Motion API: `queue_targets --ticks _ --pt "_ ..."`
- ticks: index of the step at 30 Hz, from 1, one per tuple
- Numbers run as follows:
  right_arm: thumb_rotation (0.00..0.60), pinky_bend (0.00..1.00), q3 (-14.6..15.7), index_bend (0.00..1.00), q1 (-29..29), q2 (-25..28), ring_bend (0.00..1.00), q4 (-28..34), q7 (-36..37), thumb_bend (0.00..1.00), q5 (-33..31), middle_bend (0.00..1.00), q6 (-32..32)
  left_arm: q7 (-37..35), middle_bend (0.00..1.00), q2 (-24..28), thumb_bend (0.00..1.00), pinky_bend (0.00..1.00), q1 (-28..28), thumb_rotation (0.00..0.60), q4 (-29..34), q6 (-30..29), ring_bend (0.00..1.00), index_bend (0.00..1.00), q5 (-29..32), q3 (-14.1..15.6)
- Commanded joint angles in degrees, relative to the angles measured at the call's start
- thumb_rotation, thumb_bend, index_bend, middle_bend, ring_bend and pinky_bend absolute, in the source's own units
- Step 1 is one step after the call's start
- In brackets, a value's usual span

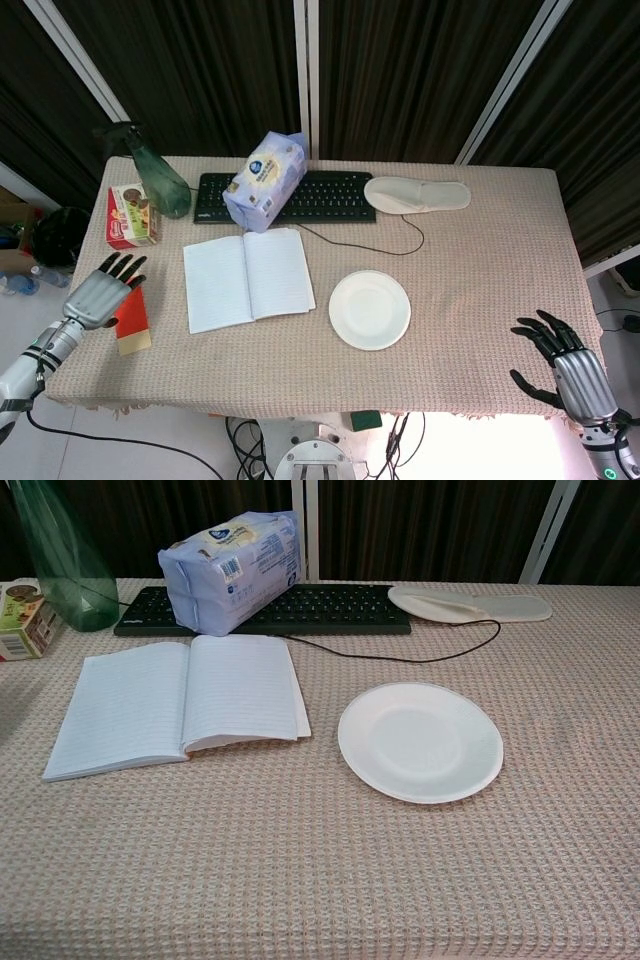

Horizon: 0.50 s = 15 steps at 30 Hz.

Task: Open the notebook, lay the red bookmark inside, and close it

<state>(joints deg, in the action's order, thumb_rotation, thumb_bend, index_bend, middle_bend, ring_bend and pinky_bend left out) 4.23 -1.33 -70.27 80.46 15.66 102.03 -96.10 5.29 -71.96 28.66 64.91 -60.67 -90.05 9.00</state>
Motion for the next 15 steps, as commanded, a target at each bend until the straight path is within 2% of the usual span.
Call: queue_targets --ticks 1,8,15 --pt "0.6 0.19 0.06 0.3 0.08 0.0 0.1 0.17 -0.14 0.21 0.04 0.21 -0.06 -2.61 0.0 -1.97 0.05 0.08 -0.69 0.6 -2.61 0.14 0.01 0.2 -0.64 0.31" --pt "0.6 0.19 0.28 0.3 0.46 0.0 0.1 0.71 -0.92 0.21 0.11 0.21 -0.3 -4.9 0.0 -4.89 0.05 0.08 -1.74 0.6 -7.94 -0.06 0.01 0.2 -1.55 0.57" --pt "0.6 0.19 0.36 0.3 0.49 -0.09 0.1 1.51 -1.97 0.21 0.4 0.21 -0.19 -6.13 0.0 -4.52 0.05 0.08 -2.63 0.6 -10.23 -1.11 0.01 0.2 -2.26 0.69"
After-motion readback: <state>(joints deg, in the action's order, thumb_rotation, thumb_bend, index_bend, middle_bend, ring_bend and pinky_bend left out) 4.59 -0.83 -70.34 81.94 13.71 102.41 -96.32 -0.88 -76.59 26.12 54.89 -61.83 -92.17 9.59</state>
